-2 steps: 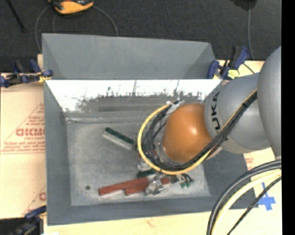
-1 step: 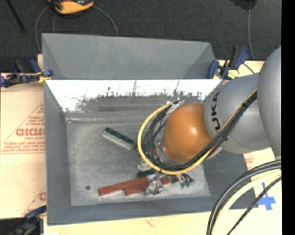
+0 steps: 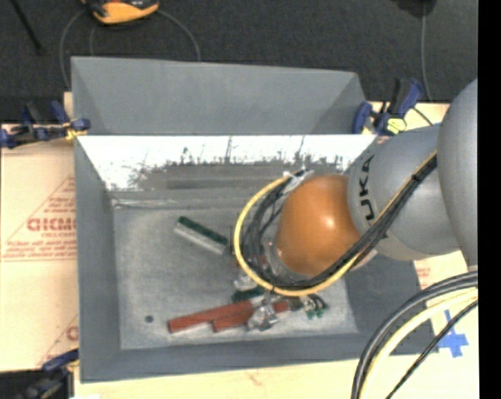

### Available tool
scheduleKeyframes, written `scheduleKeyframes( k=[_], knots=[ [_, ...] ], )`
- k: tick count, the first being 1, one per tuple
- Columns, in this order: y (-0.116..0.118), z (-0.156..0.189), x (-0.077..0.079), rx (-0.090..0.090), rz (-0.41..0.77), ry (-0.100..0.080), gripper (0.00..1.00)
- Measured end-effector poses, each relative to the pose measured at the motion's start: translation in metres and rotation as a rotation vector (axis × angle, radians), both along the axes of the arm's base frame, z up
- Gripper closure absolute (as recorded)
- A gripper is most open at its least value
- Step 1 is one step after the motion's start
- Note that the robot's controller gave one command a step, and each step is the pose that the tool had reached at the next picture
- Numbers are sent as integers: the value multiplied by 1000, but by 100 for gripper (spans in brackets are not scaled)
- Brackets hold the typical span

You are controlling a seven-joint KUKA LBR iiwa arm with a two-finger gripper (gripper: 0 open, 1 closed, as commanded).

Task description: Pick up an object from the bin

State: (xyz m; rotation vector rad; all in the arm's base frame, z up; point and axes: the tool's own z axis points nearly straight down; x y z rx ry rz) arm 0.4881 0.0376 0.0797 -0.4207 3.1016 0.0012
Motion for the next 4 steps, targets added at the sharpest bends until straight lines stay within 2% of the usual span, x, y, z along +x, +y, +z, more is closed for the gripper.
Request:
scheduleKeyframes(
  k=[2, 4],
  knots=[
    [-1, 19, -3, -2, -1, 12, 100],
    [-1, 48, -2, -3, -2, 10, 100]
  ],
)
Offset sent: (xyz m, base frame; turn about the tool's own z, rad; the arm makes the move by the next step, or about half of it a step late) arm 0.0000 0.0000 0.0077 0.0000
